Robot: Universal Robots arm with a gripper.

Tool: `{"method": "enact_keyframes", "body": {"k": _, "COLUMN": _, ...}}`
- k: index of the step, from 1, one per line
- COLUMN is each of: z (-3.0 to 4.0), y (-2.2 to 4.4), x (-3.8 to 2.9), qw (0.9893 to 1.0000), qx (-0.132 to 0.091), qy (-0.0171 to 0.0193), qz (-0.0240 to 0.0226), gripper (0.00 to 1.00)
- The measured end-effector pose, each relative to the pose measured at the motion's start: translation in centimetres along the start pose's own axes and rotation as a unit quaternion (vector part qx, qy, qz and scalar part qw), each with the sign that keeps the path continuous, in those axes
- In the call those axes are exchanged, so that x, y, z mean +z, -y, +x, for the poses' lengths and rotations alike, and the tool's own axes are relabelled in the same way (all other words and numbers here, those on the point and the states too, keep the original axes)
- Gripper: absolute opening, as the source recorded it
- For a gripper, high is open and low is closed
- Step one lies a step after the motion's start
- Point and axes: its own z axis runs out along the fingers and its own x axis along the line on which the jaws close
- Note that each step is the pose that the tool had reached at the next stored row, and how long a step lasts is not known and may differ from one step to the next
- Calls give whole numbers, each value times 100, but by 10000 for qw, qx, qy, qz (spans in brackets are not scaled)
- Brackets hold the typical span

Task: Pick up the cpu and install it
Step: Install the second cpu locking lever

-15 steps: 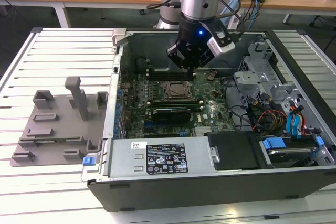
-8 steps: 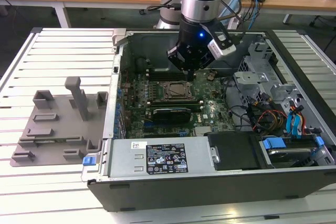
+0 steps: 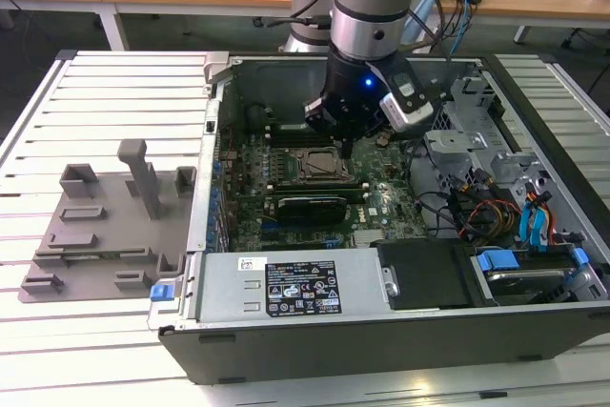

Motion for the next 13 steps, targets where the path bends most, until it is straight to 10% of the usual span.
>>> {"method": "enact_keyframes", "body": {"k": 2, "z": 6, "y": 57, "x": -1, "qw": 10000, "qx": 1, "qy": 5, "qz": -77, "gripper": 11}}
{"method": "enact_keyframes", "body": {"k": 4, "z": 24, "y": 203, "x": -4, "qw": 9996, "qx": 5, "qy": 19, "qz": -282, "gripper": 11}}
{"method": "enact_keyframes", "body": {"k": 13, "z": 38, "y": 308, "x": 36, "qw": 9996, "qx": 5, "qy": 20, "qz": -291, "gripper": 11}}
